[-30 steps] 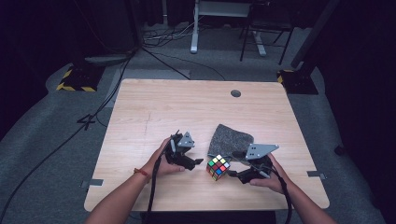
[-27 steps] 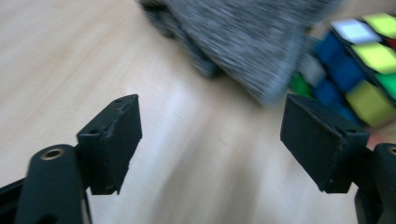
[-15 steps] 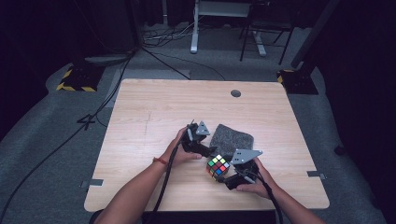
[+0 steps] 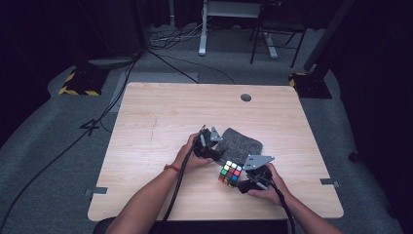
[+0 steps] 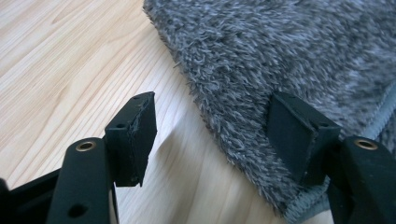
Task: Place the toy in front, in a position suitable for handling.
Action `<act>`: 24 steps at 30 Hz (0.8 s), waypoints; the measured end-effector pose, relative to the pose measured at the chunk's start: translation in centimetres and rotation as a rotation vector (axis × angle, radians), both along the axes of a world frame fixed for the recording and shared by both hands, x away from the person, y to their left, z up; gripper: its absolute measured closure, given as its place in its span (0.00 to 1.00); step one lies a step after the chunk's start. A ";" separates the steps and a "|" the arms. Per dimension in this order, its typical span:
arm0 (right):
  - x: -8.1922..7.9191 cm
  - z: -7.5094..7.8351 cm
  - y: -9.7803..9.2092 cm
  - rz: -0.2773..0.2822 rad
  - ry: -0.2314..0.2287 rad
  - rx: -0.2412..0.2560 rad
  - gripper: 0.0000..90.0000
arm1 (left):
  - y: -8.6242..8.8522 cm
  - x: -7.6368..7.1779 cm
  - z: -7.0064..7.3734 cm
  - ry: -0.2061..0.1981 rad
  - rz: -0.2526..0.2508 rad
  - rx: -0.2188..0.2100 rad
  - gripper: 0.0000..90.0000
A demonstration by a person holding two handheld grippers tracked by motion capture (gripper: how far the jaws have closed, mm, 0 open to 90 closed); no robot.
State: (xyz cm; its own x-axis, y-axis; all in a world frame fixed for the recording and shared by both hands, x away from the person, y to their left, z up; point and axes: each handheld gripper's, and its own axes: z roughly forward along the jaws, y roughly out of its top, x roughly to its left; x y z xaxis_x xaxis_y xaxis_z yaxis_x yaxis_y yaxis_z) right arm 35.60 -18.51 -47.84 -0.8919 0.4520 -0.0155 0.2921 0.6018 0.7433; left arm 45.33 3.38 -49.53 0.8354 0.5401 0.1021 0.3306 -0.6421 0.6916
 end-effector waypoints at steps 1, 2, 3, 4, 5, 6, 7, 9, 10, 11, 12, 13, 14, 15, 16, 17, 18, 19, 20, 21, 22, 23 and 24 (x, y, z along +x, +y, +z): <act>0.0 0.0 -0.4 0.005 0.001 -0.002 0.37 | 0.3 -0.1 0.0 -0.005 0.005 0.008 0.38; 0.1 0.1 -0.8 0.011 0.002 -0.005 0.37 | 1.1 -0.3 0.1 -0.010 0.010 0.019 0.38; 0.0 0.1 -1.3 0.019 0.003 -0.010 0.37 | 1.7 -0.5 0.1 -0.004 0.014 0.017 0.38; 0.0 0.1 -1.3 0.019 0.003 -0.010 0.37 | 1.7 -0.5 0.1 -0.004 0.014 0.017 0.38; 0.0 0.2 -2.3 0.020 0.008 -0.023 0.37 | 3.1 -0.9 0.3 0.002 0.024 0.040 0.38; 0.0 0.3 -2.8 0.025 0.008 -0.030 0.37 | 3.6 -1.1 0.4 0.006 0.029 0.049 0.38; 0.0 0.3 -3.1 0.024 0.008 -0.034 0.37 | 4.4 -1.4 0.6 0.013 0.022 0.066 0.38; 0.1 0.4 -3.9 0.010 0.010 -0.042 0.37 | 5.5 -2.1 0.7 0.026 0.013 0.089 0.38; 0.2 0.4 -4.3 0.009 0.013 -0.042 0.37 | 6.1 -2.6 0.7 0.023 0.004 0.096 0.38; 0.2 0.5 -4.7 0.006 0.016 -0.048 0.37 | 6.7 -3.1 0.8 0.027 -0.001 0.100 0.38; 0.3 0.5 -5.1 0.002 0.015 -0.056 0.37 | 6.7 -3.1 0.8 0.027 -0.001 0.100 0.38; 0.5 0.5 -5.5 -0.004 0.014 -0.056 0.37 | 7.8 -4.1 0.8 0.046 -0.013 0.090 0.38; 0.7 0.5 -5.8 -0.009 0.019 -0.051 0.37 | 7.8 -4.1 0.8 0.046 -0.013 0.090 0.38; 1.0 0.5 -6.1 -0.018 0.018 -0.045 0.37 | 8.2 -4.5 0.7 0.052 -0.013 0.085 0.38; 1.2 0.4 -6.3 -0.026 0.017 -0.040 0.37 | 8.7 -5.2 0.8 0.082 -0.012 0.080 0.38; 1.4 0.4 -6.5 -0.030 0.018 -0.034 0.37 | 8.9 -5.4 0.7 0.088 -0.011 0.067 0.37; 1.7 0.3 -6.6 -0.034 0.017 -0.030 0.37 | 9.2 -5.7 0.7 0.088 -0.020 0.067 0.35; 1.9 0.3 -6.7 -0.038 0.017 -0.029 0.37 | 9.2 -5.7 0.7 0.088 -0.020 0.067 0.35; 2.1 0.3 -6.7 -0.038 0.015 -0.029 0.37 | 9.6 -6.3 0.7 0.090 -0.029 0.058 0.33; 2.3 0.3 -6.7 -0.038 0.012 -0.032 0.37 | 9.8 -6.6 0.8 0.083 -0.033 0.051 0.28; 2.5 0.4 -6.7 -0.036 0.012 -0.037 0.37 | 10.0 -6.9 1.1 0.062 -0.040 0.045 0.25; 2.7 0.4 -6.6 -0.040 0.008 -0.041 0.37 | 10.1 -7.3 1.4 0.035 -0.043 0.019 0.25; 2.9 0.4 -6.6 -0.044 0.008 -0.044 0.37 | 10.1 -7.5 1.7 0.021 -0.047 -0.003 0.26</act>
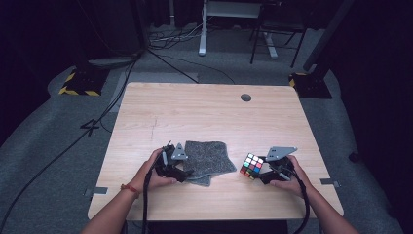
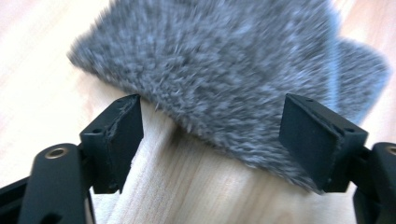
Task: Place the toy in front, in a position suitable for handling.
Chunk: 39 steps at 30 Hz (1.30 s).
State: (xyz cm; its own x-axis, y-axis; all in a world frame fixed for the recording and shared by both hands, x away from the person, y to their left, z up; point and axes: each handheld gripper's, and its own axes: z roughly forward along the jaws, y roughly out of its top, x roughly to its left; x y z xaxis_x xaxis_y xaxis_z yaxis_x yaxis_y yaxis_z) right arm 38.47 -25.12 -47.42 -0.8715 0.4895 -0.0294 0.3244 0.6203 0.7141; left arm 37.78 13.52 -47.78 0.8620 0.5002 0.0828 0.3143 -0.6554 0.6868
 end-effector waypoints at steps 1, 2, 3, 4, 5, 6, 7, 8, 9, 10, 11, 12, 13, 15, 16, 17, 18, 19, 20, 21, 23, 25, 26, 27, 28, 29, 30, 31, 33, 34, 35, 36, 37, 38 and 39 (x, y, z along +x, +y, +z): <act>0.2 0.0 0.0 -0.001 0.000 0.003 0.37 | -0.1 -0.3 0.5 -0.017 -0.008 -0.039 0.25; 0.2 0.0 0.0 -0.001 0.000 0.003 0.37 | -0.1 -0.3 0.5 -0.017 -0.008 -0.039 0.22; 0.7 -0.1 0.1 -0.007 0.004 0.007 0.37 | -0.3 -0.4 0.8 -0.025 -0.014 -0.059 0.19; 0.9 -0.1 0.1 -0.010 0.004 0.005 0.37 | -1.0 -0.2 1.1 -0.021 -0.023 -0.071 0.18; 1.0 -0.1 0.2 -0.013 0.005 0.002 0.36 | -1.3 -0.1 1.1 -0.019 -0.021 -0.076 0.18; 1.1 -0.1 0.3 -0.016 0.004 -0.004 0.34 | -1.7 0.2 1.0 -0.009 -0.018 -0.080 0.17; 1.2 -0.2 0.3 -0.020 0.004 -0.011 0.33 | -2.2 0.6 0.8 0.003 -0.018 -0.067 0.17; 1.3 -0.3 0.3 -0.025 0.007 -0.011 0.33 | -2.7 1.0 0.5 0.008 -0.010 -0.048 0.17; 1.4 -0.5 0.3 -0.025 0.011 -0.012 0.32 | -2.7 1.0 0.5 0.008 -0.010 -0.048 0.18; 1.4 -0.7 0.4 -0.027 0.016 -0.016 0.32 | -3.6 1.9 -0.1 -0.003 0.036 -0.008 0.18; 1.4 -0.9 0.4 -0.028 0.020 -0.016 0.32 | -3.9 2.2 -0.3 -0.008 0.055 0.008 0.18; 1.4 -1.0 0.4 -0.029 0.024 -0.017 0.32 | -4.3 2.6 -0.7 0.009 0.059 0.016 0.18; 1.4 -1.2 0.3 -0.031 0.026 -0.014 0.31 | -4.3 2.6 -0.7 0.009 0.059 0.016 0.17; 1.5 -1.2 0.3 -0.034 0.024 -0.008 0.31 | -4.7 3.1 -1.2 0.028 0.052 0.035 0.16; 1.4 -1.2 0.2 -0.037 0.025 0.001 0.31 | -4.9 3.1 -1.3 0.031 0.047 0.038 0.14; 1.4 -1.2 0.2 -0.039 0.024 0.003 0.31 | -5.0 3.3 -1.5 0.038 0.043 0.050 0.14; 1.4 -1.2 0.2 -0.039 0.024 0.003 0.31 | -5.0 3.3 -1.5 0.038 0.043 0.050 0.14; 1.3 -1.3 0.2 -0.041 0.020 0.005 0.32 | -5.0 3.3 -1.6 0.041 0.041 0.049 0.14; 1.3 -1.5 0.2 -0.043 0.021 0.009 0.32 | -4.9 3.3 -1.6 0.047 0.037 0.046 0.13; 1.3 -1.5 0.2 -0.043 0.021 0.009 0.32 | -4.8 3.4 -1.7 0.052 0.035 0.039 0.13; 1.3 -1.7 0.2 -0.042 0.028 0.021 0.36 | -4.6 3.3 -1.9 0.053 0.040 0.021 0.14; 1.4 -1.7 0.2 -0.042 0.027 0.025 0.37 | -4.6 3.2 -2.0 0.048 0.043 0.011 0.15; 1.4 -1.7 0.2 -0.042 0.027 0.025 0.37 | -4.4 3.2 -2.0 0.046 0.043 0.006 0.15; 1.4 -1.8 0.2 -0.037 0.026 0.029 0.37 | -4.1 2.9 -1.9 0.025 0.044 -0.007 0.31; 1.5 -1.8 0.2 -0.039 0.025 0.032 0.37 | -4.0 2.8 -1.9 0.010 0.045 -0.013 0.38; 1.5 -1.8 0.2 -0.043 0.024 0.035 0.37 | -3.8 2.8 -2.0 0.000 0.050 -0.021 0.45; 1.5 -1.8 0.1 -0.040 0.022 0.035 0.37 | -3.6 2.7 -2.0 -0.010 0.055 -0.024 0.49; 1.5 -1.8 0.1 -0.040 0.022 0.035 0.37 | -3.6 2.7 -2.0 -0.010 0.055 -0.024 0.55; 1.5 -1.8 0.2 -0.023 -0.003 0.031 0.38 | -3.4 2.7 -2.0 -0.022 0.063 -0.018 0.61; 1.5 -1.8 0.3 -0.022 -0.006 0.031 0.38 | -3.4 2.6 -2.0 -0.032 0.063 -0.011 0.63; 1.5 -1.8 0.3 -0.009 -0.005 0.031 0.38 | -3.4 2.6 -1.9 -0.036 0.063 -0.008 0.66; 1.5 -1.8 0.3 -0.002 -0.004 0.032 0.38 | -3.4 2.6 -1.9 -0.035 0.065 -0.006 0.69; 1.5 -1.8 0.3 0.003 -0.003 0.034 0.38 | -3.3 2.6 -1.8 -0.036 0.066 -0.007 0.71; 1.4 -1.8 0.4 0.013 -0.003 0.033 0.38 | -3.3 2.6 -1.8 -0.036 0.066 -0.007 0.73; 1.4 -1.8 0.4 0.013 -0.003 0.033 0.38 | -3.2 2.6 -1.8 -0.036 0.063 -0.012 0.73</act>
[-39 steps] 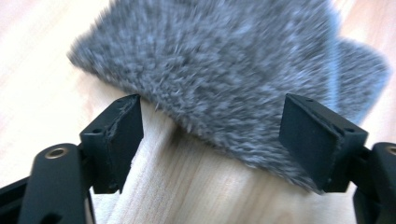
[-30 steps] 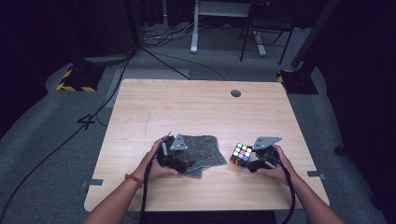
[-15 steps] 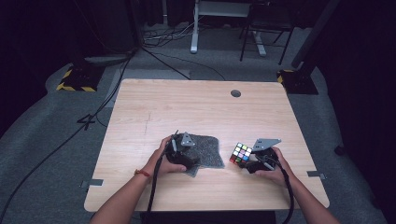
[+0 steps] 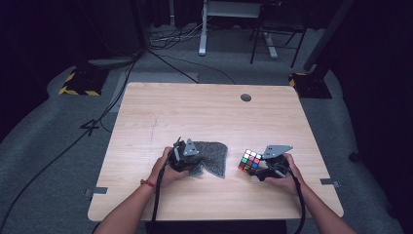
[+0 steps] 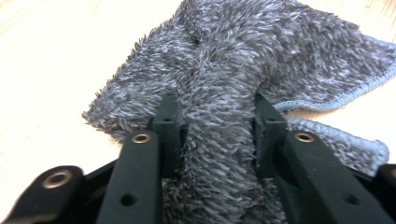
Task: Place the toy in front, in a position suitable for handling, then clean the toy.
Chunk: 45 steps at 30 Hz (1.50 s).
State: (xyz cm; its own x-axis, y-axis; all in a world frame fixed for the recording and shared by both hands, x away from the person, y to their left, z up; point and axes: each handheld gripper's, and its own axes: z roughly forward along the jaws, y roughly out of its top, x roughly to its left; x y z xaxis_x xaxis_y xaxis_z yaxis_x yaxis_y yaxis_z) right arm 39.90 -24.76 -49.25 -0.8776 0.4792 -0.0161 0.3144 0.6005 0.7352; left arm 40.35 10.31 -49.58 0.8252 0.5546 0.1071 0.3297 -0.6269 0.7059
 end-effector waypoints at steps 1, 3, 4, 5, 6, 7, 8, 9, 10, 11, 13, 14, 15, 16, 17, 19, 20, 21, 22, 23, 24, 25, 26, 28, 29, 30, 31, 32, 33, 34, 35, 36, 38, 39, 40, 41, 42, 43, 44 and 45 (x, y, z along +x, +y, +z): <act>0.0 0.0 0.0 0.010 -0.003 -0.001 0.38 | 0.1 0.0 0.0 0.009 -0.007 -0.008 0.74; -0.1 0.2 0.0 0.023 -0.007 0.013 0.38 | 0.5 -0.1 0.1 0.015 -0.020 -0.019 0.77; -0.1 0.3 0.0 0.022 -0.008 0.016 0.38 | 0.6 -0.2 0.2 0.016 -0.026 -0.018 0.77; -0.1 0.3 0.0 0.022 -0.008 0.016 0.38 | 0.7 -0.3 0.3 0.016 -0.030 -0.022 0.77; -0.1 0.5 0.0 0.025 -0.009 0.018 0.38 | 0.8 -0.3 0.3 0.020 -0.033 -0.023 0.77; -0.1 0.5 0.0 0.028 -0.009 0.017 0.38 | 0.9 -0.5 0.4 0.022 -0.037 -0.024 0.77; -0.1 0.6 0.0 0.030 -0.008 0.021 0.38 | 1.0 -0.5 0.4 0.019 -0.039 -0.019 0.77; -0.1 0.6 0.1 0.033 -0.007 0.025 0.38 | 1.0 -0.6 0.5 0.018 -0.037 -0.021 0.77; -0.1 0.6 0.1 0.033 -0.007 0.025 0.38 | 1.0 -0.6 0.5 0.018 -0.037 -0.021 0.77; -0.1 0.6 0.1 0.034 -0.007 0.026 0.38 | 1.1 -0.6 0.6 0.017 -0.043 -0.023 0.77; -0.1 0.8 0.2 0.045 0.001 0.030 0.38 | 1.1 -0.6 0.7 0.019 -0.056 -0.028 0.77; -0.1 0.8 0.2 0.045 -0.004 0.027 0.38 | 1.2 -0.7 0.7 0.019 -0.065 -0.033 0.77; -0.1 0.9 0.2 0.045 -0.004 0.028 0.38 | 1.2 -0.7 0.7 0.015 -0.072 -0.035 0.77; -0.1 0.9 0.2 0.045 -0.004 0.028 0.38 | 1.2 -0.7 0.7 0.015 -0.072 -0.035 0.77; -0.1 0.9 0.2 0.047 -0.003 0.029 0.38 | 1.3 -0.7 0.8 0.015 -0.077 -0.035 0.77; 0.0 1.0 0.2 0.040 -0.005 0.025 0.38 | 1.4 -0.7 1.2 0.010 -0.072 -0.052 0.77; 0.0 1.1 0.1 0.039 -0.005 0.026 0.38 | 1.5 -0.7 1.3 0.007 -0.073 -0.060 0.77; 0.0 1.1 0.1 0.039 -0.005 0.026 0.38 | 1.5 -0.7 1.3 0.007 -0.073 -0.060 0.77; 0.0 1.1 0.1 0.033 -0.005 0.029 0.38 | 1.7 -0.7 1.4 -0.001 -0.070 -0.069 0.78; 0.0 1.1 0.0 0.033 -0.005 0.029 0.38 | 1.8 -0.7 1.5 0.000 -0.072 -0.070 0.78; 0.0 1.1 0.0 0.032 -0.004 0.029 0.38 | 1.8 -0.7 1.6 -0.001 -0.073 -0.069 0.78; 0.1 1.1 0.0 0.031 -0.001 0.028 0.38 | 1.9 -0.7 1.6 -0.002 -0.070 -0.075 0.78; 0.1 1.0 0.1 0.027 0.002 0.029 0.38 | 1.9 -0.7 1.7 -0.003 -0.067 -0.078 0.78; 0.2 1.0 0.1 0.025 0.007 0.027 0.38 | 1.9 -0.7 1.9 -0.010 -0.066 -0.080 0.78; 0.2 1.0 0.2 0.025 0.006 0.027 0.38 | 1.9 -0.7 2.0 -0.014 -0.067 -0.079 0.78; 0.2 1.1 0.2 0.026 0.007 0.031 0.38 | 2.0 -0.6 2.1 -0.012 -0.065 -0.092 0.78; 0.2 1.1 0.2 0.028 0.010 0.034 0.38 | 2.0 -0.6 2.3 -0.021 -0.061 -0.096 0.78; 0.2 1.2 0.2 0.029 0.010 0.035 0.38 | 2.0 -0.6 2.3 -0.021 -0.061 -0.096 0.78; 0.3 1.3 0.3 0.034 0.005 0.032 0.38 | 2.0 -0.6 2.5 -0.022 -0.061 -0.101 0.78; 0.3 1.3 0.3 0.034 0.005 0.032 0.38 | 2.0 -0.6 2.6 -0.024 -0.062 -0.106 0.78; 0.3 1.3 0.3 0.033 0.000 0.029 0.38 | 2.1 -0.6 2.8 -0.024 -0.065 -0.119 0.79; 0.3 1.4 0.4 0.036 -0.002 0.033 0.38 | 2.1 -0.5 3.0 -0.023 -0.066 -0.130 0.79; 0.3 1.6 0.5 0.038 -0.011 0.033 0.38 | 2.1 -0.5 3.4 -0.030 -0.071 -0.145 0.79; 0.3 1.8 0.7 0.041 -0.019 0.032 0.38 | 2.0 -0.5 3.5 -0.036 -0.072 -0.142 0.79; 0.3 2.2 0.8 0.049 -0.024 0.034 0.38 | 1.8 -0.4 3.8 -0.040 -0.080 -0.151 0.79; 0.3 2.4 1.0 0.054 -0.029 0.034 0.38 | 1.7 -0.4 4.0 -0.041 -0.083 -0.153 0.79; 0.3 2.5 1.1 0.058 -0.036 0.029 0.38 | 1.5 -0.3 4.2 -0.033 -0.090 -0.158 0.79; 0.2 2.8 1.3 0.061 -0.042 0.030 0.38 | 1.2 -0.1 4.5 -0.039 -0.098 -0.159 0.79; 0.2 3.2 1.4 0.069 -0.046 0.032 0.38 | 0.9 -0.1 4.7 -0.041 -0.103 -0.166 0.79; 0.2 3.2 1.4 0.069 -0.046 0.032 0.38 | 0.9 -0.1 4.7 -0.041 -0.103 -0.166 0.79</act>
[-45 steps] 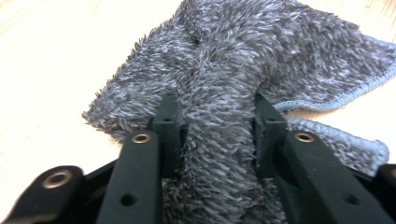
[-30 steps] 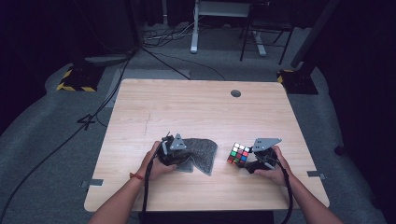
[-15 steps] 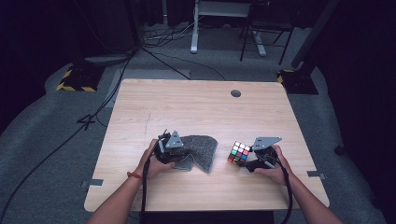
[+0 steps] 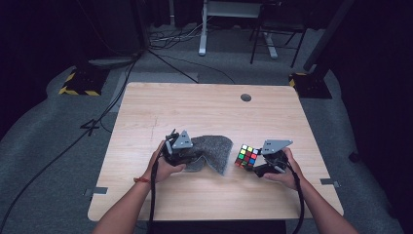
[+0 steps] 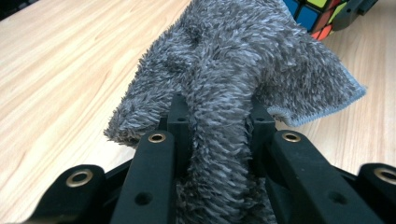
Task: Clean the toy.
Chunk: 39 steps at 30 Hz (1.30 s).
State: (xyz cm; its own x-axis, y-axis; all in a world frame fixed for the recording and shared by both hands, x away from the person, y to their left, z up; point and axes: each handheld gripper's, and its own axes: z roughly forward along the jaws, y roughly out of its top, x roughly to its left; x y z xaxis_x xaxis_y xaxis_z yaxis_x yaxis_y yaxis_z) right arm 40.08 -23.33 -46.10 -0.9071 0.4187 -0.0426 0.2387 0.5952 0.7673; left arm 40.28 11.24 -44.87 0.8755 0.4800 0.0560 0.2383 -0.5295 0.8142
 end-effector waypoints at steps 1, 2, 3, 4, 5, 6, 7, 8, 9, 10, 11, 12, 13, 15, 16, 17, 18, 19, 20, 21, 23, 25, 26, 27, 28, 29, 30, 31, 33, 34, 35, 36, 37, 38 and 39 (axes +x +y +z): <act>-0.1 0.6 0.4 0.014 -0.013 -0.007 0.38 | -0.5 0.1 0.4 -0.004 -0.013 -0.014 0.79; -0.1 0.7 0.4 0.016 -0.015 -0.009 0.38 | -0.9 0.2 0.7 -0.005 -0.018 -0.025 0.79; -0.2 0.9 0.7 0.026 -0.021 -0.014 0.38 | -1.3 0.2 1.0 -0.006 -0.020 -0.035 0.79; -0.1 1.1 0.9 0.027 -0.025 -0.017 0.38 | -1.7 0.2 1.2 -0.013 -0.028 -0.039 0.79; 0.0 1.3 1.2 0.028 -0.027 -0.009 0.38 | -2.1 0.2 1.5 -0.023 -0.034 -0.040 0.79; 0.1 1.6 1.5 0.034 -0.029 0.000 0.38 | -2.5 0.3 1.7 -0.029 -0.036 -0.040 0.79; 0.1 1.9 1.8 0.041 -0.037 -0.003 0.38 | -2.9 0.4 1.9 -0.035 -0.041 -0.044 0.79; 0.1 2.2 2.2 0.046 -0.053 -0.011 0.38 | -3.1 0.5 2.0 -0.033 -0.045 -0.053 0.79; 0.2 2.4 2.4 0.047 -0.056 -0.008 0.38 | -3.3 0.5 2.2 -0.032 -0.046 -0.059 0.79; 0.2 2.7 2.6 0.054 -0.059 -0.007 0.38 | -3.5 0.6 2.3 -0.042 -0.040 -0.056 0.79; 0.4 2.9 2.9 0.053 -0.063 -0.006 0.38 | -3.7 0.7 2.4 -0.045 -0.038 -0.062 0.79; 0.4 2.9 2.9 0.053 -0.063 -0.006 0.38 | -3.7 0.7 2.4 -0.045 -0.038 -0.062 0.79; 0.5 3.1 3.0 0.049 -0.066 0.000 0.38 | -3.7 0.8 2.4 -0.043 -0.033 -0.073 0.79; 0.8 3.4 3.1 0.047 -0.072 0.017 0.38 | -3.5 1.2 2.2 -0.026 -0.024 -0.084 0.78; 0.9 3.5 3.2 0.046 -0.076 0.020 0.38 | -3.5 1.2 2.1 -0.020 -0.019 -0.089 0.78; 0.9 3.5 3.2 0.046 -0.076 0.020 0.38 | -3.5 1.2 2.1 -0.020 -0.019 -0.089 0.78; 0.9 3.4 3.4 0.050 -0.075 0.037 0.38 | -3.5 1.2 1.8 -0.018 -0.016 -0.081 0.78; 0.9 3.4 3.5 0.052 -0.077 0.040 0.38 | -3.6 1.2 1.7 -0.022 -0.012 -0.067 0.78; 0.9 3.4 3.5 0.052 -0.077 0.040 0.38 | -3.6 1.2 1.7 -0.022 -0.012 -0.067 0.78; 0.8 3.3 3.6 0.056 -0.076 0.045 0.38 | -3.7 1.1 1.6 -0.026 -0.011 -0.050 0.78; 0.8 3.2 3.8 0.060 -0.072 0.050 0.38 | -3.7 1.0 1.3 -0.027 -0.012 -0.044 0.78; 0.8 3.2 3.8 0.060 -0.072 0.049 0.38 | -3.7 0.9 1.3 -0.026 -0.020 -0.039 0.78; 0.8 3.2 3.6 0.058 -0.072 0.056 0.38 | -3.9 0.7 1.2 -0.029 -0.037 -0.024 0.78; 0.8 3.2 3.6 0.056 -0.074 0.057 0.38 | -4.0 0.7 1.1 -0.028 -0.048 -0.008 0.78; 0.8 3.2 3.5 0.054 -0.075 0.056 0.38 | -4.0 0.6 1.0 -0.024 -0.055 0.006 0.79; 0.9 3.2 3.5 0.055 -0.076 0.052 0.38 | -4.1 0.6 0.8 -0.018 -0.055 0.015 0.79; 0.9 3.2 3.4 0.056 -0.075 0.048 0.38 | -4.2 0.5 0.7 -0.015 -0.058 0.025 0.78; 0.9 3.1 3.4 0.054 -0.076 0.044 0.38 | -4.2 0.5 0.6 -0.009 -0.063 0.029 0.79; 0.8 3.0 3.2 0.056 -0.076 0.037 0.38 | -4.3 0.5 0.5 -0.001 -0.068 0.035 0.79; 0.8 2.9 3.1 0.053 -0.073 0.038 0.38 | -4.4 0.3 0.4 0.006 -0.085 0.044 0.79; 0.8 2.9 3.0 0.055 -0.074 0.036 0.38 | -4.4 0.3 0.4 0.006 -0.085 0.044 0.79; 0.8 2.9 2.9 0.052 -0.074 0.034 0.38 | -4.4 0.3 0.4 0.004 -0.092 0.056 0.79; 0.8 2.9 2.9 0.052 -0.074 0.034 0.38 | -4.5 0.2 0.4 0.009 -0.098 0.064 0.79; 0.8 2.9 2.8 0.047 -0.076 0.030 0.38 | -4.6 0.2 0.4 0.006 -0.102 0.072 0.79; 0.8 2.9 2.6 0.038 -0.078 0.033 0.38 | -4.6 0.1 0.6 0.002 -0.110 0.076 0.79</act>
State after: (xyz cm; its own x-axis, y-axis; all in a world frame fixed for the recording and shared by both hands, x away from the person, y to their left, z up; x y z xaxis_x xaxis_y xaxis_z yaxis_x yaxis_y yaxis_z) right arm 40.86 -20.71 -43.18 -0.9169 0.3862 -0.1008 0.1549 0.5771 0.8019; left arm 40.34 6.65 -44.28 0.9227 0.3757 0.0866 0.1772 -0.6127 0.7702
